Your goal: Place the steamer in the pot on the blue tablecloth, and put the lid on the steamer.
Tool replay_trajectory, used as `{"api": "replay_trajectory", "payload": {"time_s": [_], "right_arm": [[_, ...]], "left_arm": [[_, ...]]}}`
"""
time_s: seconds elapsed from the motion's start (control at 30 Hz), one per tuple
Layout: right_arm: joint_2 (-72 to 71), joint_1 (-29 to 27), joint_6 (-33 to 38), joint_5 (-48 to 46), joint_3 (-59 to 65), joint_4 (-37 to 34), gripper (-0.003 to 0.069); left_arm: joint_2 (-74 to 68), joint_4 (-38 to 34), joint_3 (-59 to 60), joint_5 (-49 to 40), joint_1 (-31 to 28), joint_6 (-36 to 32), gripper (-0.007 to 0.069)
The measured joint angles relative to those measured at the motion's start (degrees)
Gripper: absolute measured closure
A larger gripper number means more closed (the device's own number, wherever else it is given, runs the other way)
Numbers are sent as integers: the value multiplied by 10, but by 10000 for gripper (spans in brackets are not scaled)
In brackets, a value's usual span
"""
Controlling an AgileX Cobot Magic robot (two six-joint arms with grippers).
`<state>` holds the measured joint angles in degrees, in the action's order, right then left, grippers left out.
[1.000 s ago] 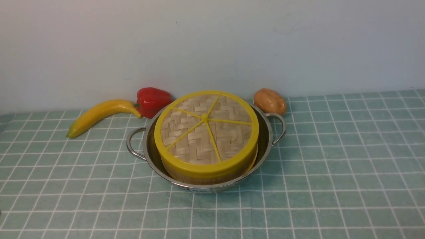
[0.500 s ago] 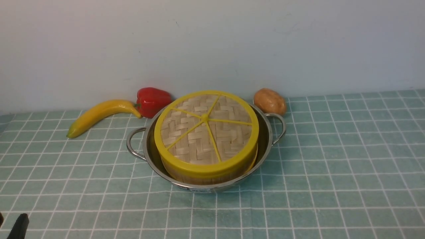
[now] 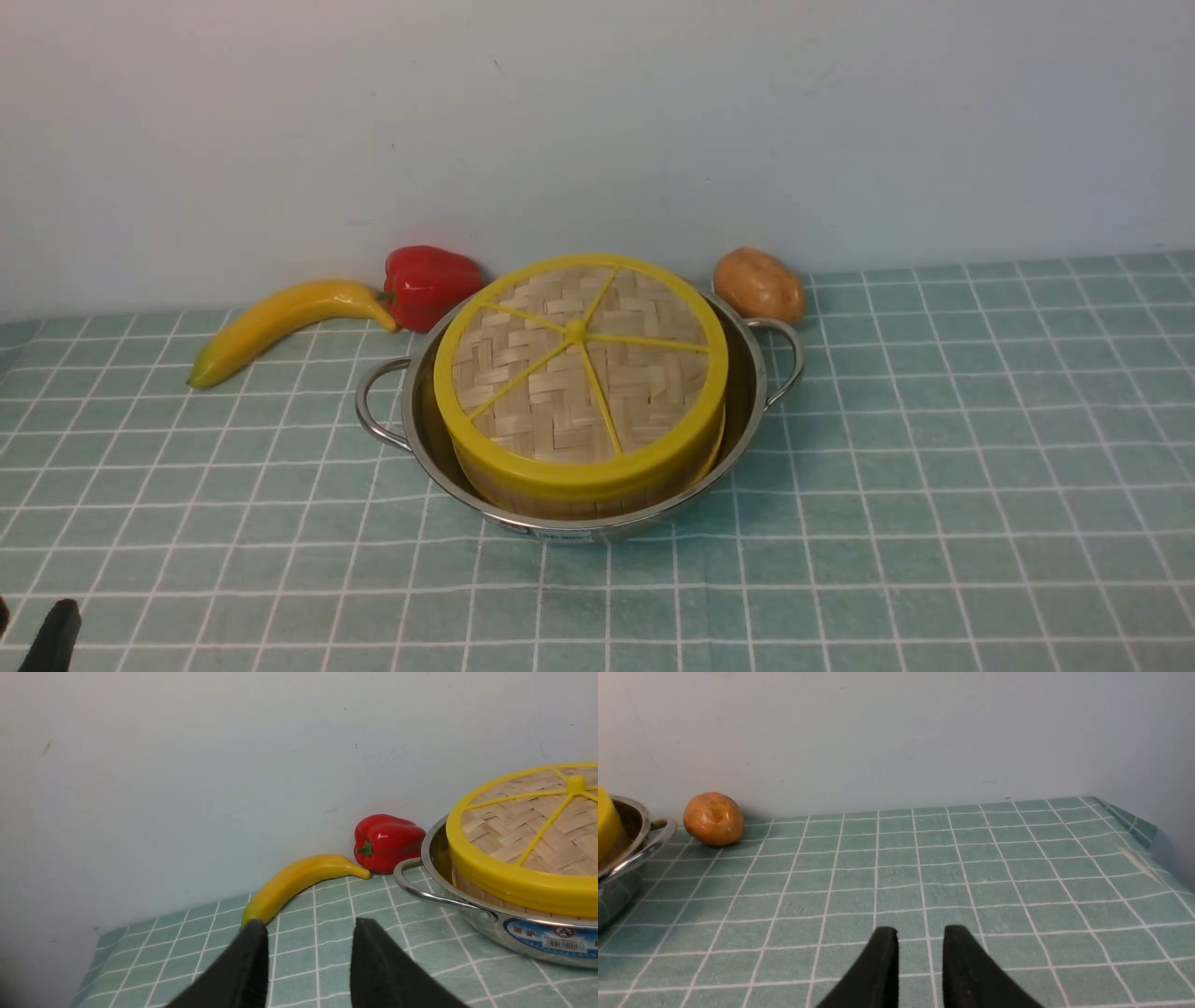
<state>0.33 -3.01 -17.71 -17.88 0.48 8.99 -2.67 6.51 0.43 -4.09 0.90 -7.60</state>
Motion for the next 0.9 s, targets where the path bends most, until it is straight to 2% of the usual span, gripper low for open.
{"api": "replay_trajectory", "payload": {"time_s": [0.9], "right_arm": [[0, 0, -14, 0, 0, 0, 423]], "left_arm": [[0, 0, 0, 0, 0, 0, 382]]}}
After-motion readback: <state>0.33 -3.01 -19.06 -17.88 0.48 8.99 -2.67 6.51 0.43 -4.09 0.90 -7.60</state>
